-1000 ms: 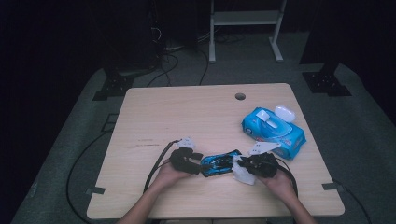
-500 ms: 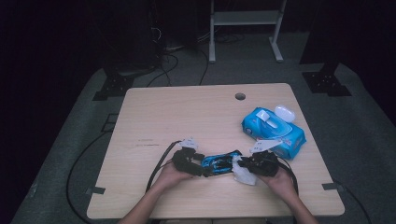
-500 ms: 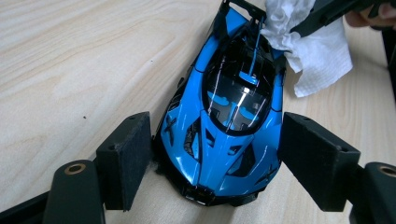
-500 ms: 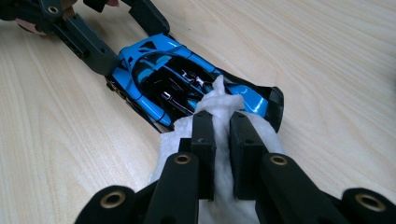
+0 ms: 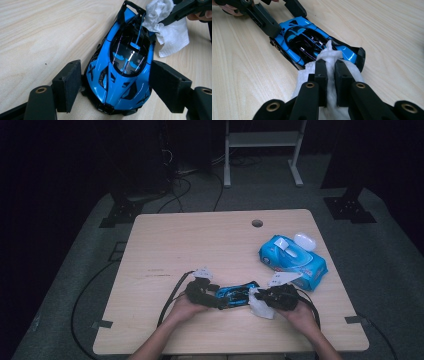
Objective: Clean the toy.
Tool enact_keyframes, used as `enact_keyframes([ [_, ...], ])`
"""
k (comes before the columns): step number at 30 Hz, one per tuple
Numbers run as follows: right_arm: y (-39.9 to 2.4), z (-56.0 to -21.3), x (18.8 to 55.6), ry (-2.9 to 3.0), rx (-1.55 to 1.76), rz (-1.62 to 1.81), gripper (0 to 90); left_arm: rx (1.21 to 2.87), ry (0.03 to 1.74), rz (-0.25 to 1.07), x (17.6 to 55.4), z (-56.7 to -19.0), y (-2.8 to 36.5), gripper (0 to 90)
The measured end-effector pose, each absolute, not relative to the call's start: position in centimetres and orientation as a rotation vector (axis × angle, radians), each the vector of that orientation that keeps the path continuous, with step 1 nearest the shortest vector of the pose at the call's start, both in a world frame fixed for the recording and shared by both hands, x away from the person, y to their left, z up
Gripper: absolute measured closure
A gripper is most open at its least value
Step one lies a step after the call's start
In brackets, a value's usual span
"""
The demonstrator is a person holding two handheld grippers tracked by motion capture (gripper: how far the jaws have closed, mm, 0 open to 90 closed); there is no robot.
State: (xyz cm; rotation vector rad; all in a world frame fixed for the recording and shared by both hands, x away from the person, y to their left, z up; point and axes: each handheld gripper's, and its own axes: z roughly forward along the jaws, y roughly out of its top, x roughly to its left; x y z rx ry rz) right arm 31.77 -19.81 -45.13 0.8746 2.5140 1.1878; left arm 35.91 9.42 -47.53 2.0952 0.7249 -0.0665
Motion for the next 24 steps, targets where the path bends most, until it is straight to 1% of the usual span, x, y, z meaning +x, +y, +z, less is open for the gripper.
enact_keyframes([
  [3,-19.8,-45.1,31.6,2.511,0.862,1.179,81.8,2.082,0.736,-0.043,35.8,-47.6,9.5,30.7],
  [5,-19.8,-45.2,31.5,2.506,0.854,1.177,81.8,2.078,0.728,-0.028,35.6,-47.6,9.5,31.4],
  [13,-19.9,-45.5,30.8,2.478,0.825,1.187,82.3,2.078,0.707,0.0,35.4,-47.7,9.4,32.0],
  [18,-19.8,-45.7,30.0,2.451,0.727,1.164,82.6,2.082,0.679,0.042,34.8,-47.5,9.2,31.6],
  [24,-19.7,-45.7,29.3,2.449,0.661,1.139,82.7,2.078,0.665,0.053,34.5,-47.6,9.2,31.2],
])
